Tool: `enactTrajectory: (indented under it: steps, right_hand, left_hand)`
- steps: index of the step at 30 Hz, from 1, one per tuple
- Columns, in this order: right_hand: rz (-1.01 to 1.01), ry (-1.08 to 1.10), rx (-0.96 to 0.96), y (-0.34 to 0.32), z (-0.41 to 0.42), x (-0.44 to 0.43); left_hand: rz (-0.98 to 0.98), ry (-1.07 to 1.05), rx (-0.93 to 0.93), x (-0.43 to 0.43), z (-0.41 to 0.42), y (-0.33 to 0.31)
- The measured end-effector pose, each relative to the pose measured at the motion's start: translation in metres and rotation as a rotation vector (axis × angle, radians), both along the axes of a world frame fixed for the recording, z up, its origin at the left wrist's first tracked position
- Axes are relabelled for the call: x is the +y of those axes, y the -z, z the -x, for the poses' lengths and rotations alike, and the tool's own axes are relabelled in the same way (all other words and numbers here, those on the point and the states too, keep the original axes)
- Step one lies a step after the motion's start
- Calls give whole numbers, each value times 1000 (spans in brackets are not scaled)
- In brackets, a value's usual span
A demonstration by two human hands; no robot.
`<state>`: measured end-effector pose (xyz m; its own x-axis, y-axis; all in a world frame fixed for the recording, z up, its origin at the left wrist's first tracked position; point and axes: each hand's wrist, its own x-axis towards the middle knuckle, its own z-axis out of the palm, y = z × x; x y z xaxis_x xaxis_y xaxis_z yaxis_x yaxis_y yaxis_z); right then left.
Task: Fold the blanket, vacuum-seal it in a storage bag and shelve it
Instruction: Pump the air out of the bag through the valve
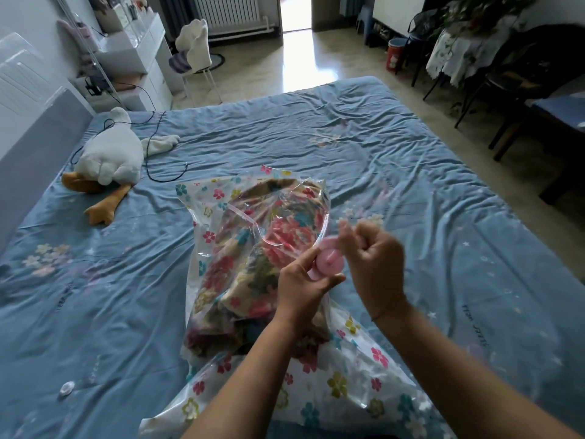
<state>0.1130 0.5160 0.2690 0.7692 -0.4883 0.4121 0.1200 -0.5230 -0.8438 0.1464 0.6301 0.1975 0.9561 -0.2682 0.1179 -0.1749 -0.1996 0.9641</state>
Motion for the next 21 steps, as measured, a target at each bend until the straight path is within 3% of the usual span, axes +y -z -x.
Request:
enactTrajectory:
  steps: [3,9,11,15,17,21]
  right_hand:
    - [60,-2,212,34,-3,-4]
    - [-184,-16,-273,-49,7,3]
    - [-152,5,-307,-47,6,7]
    - [40,-18,116,17,-4,4]
    - [75,-24,224,33,-6,1]
    - [-80,-15,-120,-27,6,6]
  left_hand:
    - [7,17,-1,1,3,-1]
    - [-15,-13,-3,4,-3,0]
    - [-25,-21,1,4,-2,1]
    - [3,-5,18,5,1,2]
    - [17,2,25,7,3,1]
    - [1,-15,6,8,-2,-1]
